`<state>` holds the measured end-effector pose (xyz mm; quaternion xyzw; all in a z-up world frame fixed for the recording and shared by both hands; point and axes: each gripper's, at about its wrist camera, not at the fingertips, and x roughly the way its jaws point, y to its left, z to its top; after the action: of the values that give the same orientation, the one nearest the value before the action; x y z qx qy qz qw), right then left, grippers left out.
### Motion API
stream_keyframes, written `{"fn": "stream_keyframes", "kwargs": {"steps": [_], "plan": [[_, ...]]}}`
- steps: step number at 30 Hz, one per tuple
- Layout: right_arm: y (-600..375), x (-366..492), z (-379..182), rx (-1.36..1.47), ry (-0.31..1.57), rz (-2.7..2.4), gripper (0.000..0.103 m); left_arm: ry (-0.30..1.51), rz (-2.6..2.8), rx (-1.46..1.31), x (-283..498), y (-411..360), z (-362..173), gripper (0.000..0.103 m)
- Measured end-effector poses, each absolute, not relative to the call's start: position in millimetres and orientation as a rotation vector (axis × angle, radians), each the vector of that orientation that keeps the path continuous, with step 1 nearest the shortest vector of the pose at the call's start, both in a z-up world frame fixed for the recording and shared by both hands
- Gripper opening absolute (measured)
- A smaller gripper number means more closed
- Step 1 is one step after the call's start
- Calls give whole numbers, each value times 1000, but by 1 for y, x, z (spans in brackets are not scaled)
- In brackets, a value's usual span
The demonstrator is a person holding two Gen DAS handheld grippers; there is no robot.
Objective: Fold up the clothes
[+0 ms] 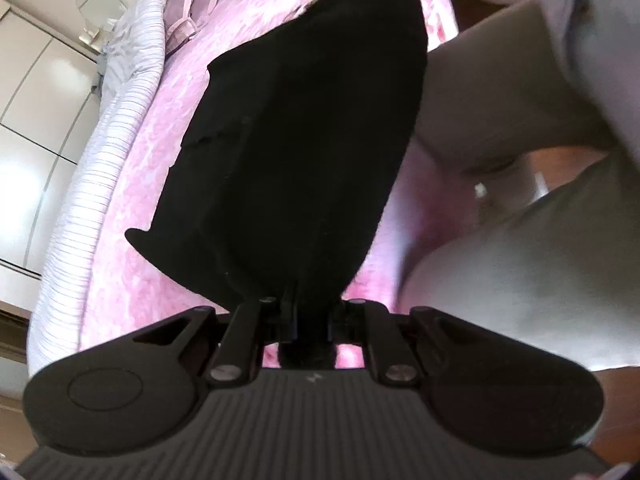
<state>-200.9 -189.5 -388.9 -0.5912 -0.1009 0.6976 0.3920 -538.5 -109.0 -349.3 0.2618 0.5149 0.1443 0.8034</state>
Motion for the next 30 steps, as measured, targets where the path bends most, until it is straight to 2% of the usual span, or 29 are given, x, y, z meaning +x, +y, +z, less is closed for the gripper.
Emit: {"fn": "stream_keyframes", "kwargs": {"steps": [3, 7, 10, 15, 17, 19, 22, 25, 30], "plan": [[-200, -200, -363, -1466, -174, 1824, 8, 1093, 304, 513, -543, -115, -326, 9], [-177, -184, -319, -1376, -77, 1904, 8, 1053, 312, 460, -538, -82, -288, 10], [-129, -163, -281, -1271, -7, 1960, 8, 1016, 315, 384, -528, -34, -262, 12], [-25, -135, -238, -1135, 58, 1939, 9, 913, 434, 181, -491, 95, -232, 18], [18, -123, -232, -1071, 103, 1870, 17, 855, 536, 108, -478, 142, -226, 28], [60, -109, -231, -978, 167, 1772, 34, 769, 649, 22, -472, 181, -221, 28], [93, -86, -234, -825, 269, 1685, 41, 620, 724, -203, -478, 230, -219, 39], [109, -56, -249, -655, 489, 1679, 44, 546, 734, -412, -491, 255, -242, 47], [132, -16, -294, -480, 814, 1617, 44, 512, 736, -733, -500, 297, -298, 47]]}}
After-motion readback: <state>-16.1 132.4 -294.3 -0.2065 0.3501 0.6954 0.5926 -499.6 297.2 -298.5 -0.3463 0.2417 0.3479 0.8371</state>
